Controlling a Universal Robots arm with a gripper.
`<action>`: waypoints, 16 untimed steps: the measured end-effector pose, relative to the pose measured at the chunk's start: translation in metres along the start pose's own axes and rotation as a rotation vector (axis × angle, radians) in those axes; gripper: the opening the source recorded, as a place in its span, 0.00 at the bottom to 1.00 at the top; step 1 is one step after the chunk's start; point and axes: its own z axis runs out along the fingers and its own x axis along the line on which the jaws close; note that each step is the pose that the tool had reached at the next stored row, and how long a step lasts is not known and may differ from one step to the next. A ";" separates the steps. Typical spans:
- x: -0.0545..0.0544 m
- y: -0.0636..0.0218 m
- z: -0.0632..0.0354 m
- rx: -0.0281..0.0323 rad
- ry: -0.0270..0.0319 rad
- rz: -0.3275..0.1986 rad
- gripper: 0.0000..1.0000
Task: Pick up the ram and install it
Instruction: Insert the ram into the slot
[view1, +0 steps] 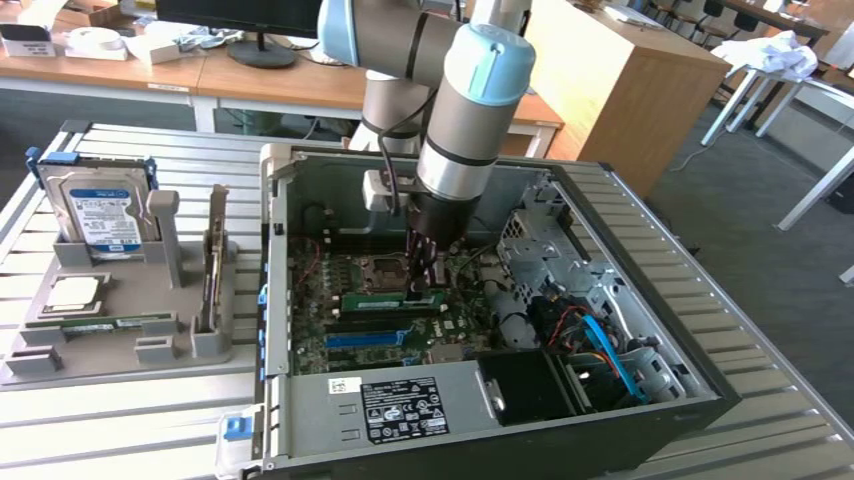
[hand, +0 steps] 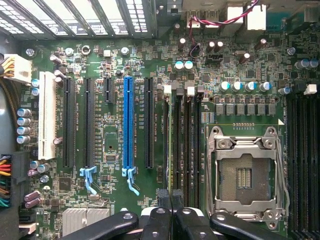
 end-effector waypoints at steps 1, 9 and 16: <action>0.000 0.0000 0.0003 0.0000 -0.0001 0.000 0.11; 0.000 -0.0005 0.0006 0.0000 -0.0001 0.000 0.11; 0.000 -0.0008 0.0006 0.0000 -0.0001 0.000 0.11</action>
